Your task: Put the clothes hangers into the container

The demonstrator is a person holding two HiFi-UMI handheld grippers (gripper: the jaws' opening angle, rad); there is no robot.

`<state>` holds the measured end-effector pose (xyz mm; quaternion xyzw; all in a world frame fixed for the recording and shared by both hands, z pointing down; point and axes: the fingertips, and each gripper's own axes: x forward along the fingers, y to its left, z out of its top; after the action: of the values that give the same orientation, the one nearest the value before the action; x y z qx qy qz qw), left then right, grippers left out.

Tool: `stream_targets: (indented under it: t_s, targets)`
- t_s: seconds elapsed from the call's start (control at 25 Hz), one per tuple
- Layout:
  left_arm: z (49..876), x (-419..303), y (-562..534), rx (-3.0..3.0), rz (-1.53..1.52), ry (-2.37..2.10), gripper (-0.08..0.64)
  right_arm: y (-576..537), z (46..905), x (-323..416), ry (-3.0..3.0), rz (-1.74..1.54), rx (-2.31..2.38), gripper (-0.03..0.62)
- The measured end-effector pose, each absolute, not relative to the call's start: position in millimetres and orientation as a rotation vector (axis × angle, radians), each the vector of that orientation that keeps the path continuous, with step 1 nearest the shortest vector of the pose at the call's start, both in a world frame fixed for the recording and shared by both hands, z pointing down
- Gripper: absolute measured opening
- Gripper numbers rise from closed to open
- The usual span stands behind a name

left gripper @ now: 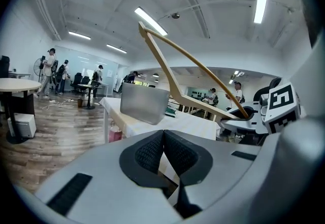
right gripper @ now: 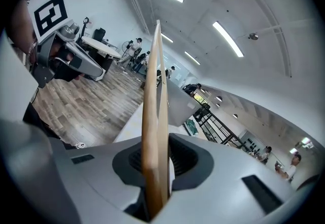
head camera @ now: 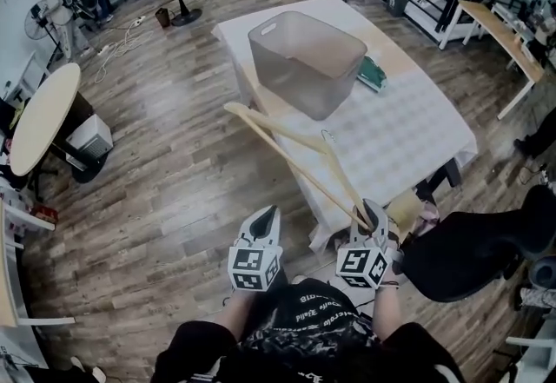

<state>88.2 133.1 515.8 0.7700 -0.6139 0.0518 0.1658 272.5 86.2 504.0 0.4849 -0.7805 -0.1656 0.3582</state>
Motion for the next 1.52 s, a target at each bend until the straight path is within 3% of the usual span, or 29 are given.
stream_targets:
  t_s: [0.88, 1.2, 1.52]
  targets:
    - [506.2, -67.4, -124.0, 2.388, 0.137, -1.477, 0.02, -93.9, 449.3, 179.1, -1.719, -0.385, 1.578, 0.063]
    - [511.1, -124.5, -176.9, 2.401, 0.164, -1.437, 0.02, -136.8, 438.3, 141.7, -1.651, -0.384, 1.644, 0.063]
    - [511.4, -133.8, -202.6, 2.43, 0.197, -1.452, 0.02, -175.8, 421.3, 148.9, -1.603, -0.431, 1.63, 0.063]
